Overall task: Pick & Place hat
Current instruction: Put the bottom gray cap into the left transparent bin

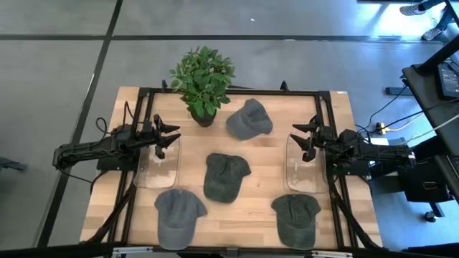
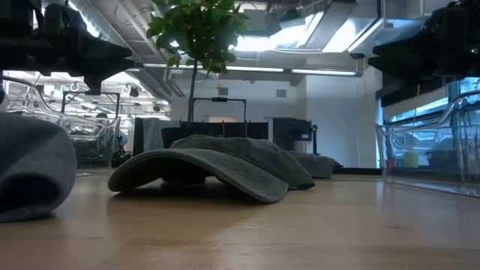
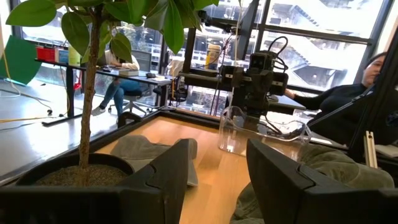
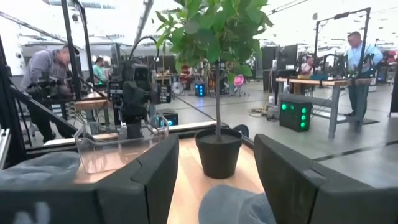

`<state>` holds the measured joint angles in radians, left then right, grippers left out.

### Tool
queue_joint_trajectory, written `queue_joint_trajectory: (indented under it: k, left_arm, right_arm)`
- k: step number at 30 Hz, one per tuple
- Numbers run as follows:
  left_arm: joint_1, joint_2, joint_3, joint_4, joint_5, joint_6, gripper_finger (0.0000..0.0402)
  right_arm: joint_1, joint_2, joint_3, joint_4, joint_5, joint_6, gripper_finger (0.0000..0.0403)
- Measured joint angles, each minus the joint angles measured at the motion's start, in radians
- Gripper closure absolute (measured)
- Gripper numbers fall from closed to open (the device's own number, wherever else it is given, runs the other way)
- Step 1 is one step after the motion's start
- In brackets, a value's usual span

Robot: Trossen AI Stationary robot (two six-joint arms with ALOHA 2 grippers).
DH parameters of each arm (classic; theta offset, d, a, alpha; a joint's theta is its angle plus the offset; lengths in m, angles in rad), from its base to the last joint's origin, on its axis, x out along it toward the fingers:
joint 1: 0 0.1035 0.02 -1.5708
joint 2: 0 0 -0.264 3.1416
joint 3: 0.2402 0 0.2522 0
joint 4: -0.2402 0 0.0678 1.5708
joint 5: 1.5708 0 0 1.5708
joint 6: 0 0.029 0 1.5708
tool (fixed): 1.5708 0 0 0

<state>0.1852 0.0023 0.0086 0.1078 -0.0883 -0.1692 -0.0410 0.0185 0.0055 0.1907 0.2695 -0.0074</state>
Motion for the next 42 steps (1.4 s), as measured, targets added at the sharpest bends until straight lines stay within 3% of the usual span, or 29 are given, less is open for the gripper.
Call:
queue_joint_trajectory:
  k: [9,19,24,30,33,37,42]
  left_arm:
    - [0.000,0.000,0.000,0.000,0.000,0.020,0.0245]
    - [0.000,0.000,0.000,-0.003,0.010,0.054,0.0245]
    - [-0.002,0.035,0.090,0.003,0.241,0.088,0.0245]
    - [-0.027,0.283,0.318,-0.229,0.232,0.115,0.0245]
    - [-0.069,0.467,0.400,-0.248,0.248,0.085,0.0245]
    - [-0.144,0.699,0.507,-0.248,0.259,0.169,0.0245]
    - [-0.235,0.922,0.664,-0.340,0.279,0.176,0.0245]
  right_arm:
    - [0.000,0.001,0.012,0.021,0.076,-0.057,0.0194]
    - [0.000,0.048,0.104,0.013,0.079,-0.113,0.0194]
    - [0.000,0.048,0.104,0.000,0.086,-0.150,0.0194]
    - [0.000,0.048,0.104,-0.001,0.192,-0.131,0.0194]
    - [0.000,0.048,0.104,-0.001,0.213,-0.106,0.0194]
    - [0.000,0.048,0.104,-0.001,0.210,-0.103,0.0194]
    - [0.000,0.048,0.104,-0.002,0.210,-0.098,0.0194]
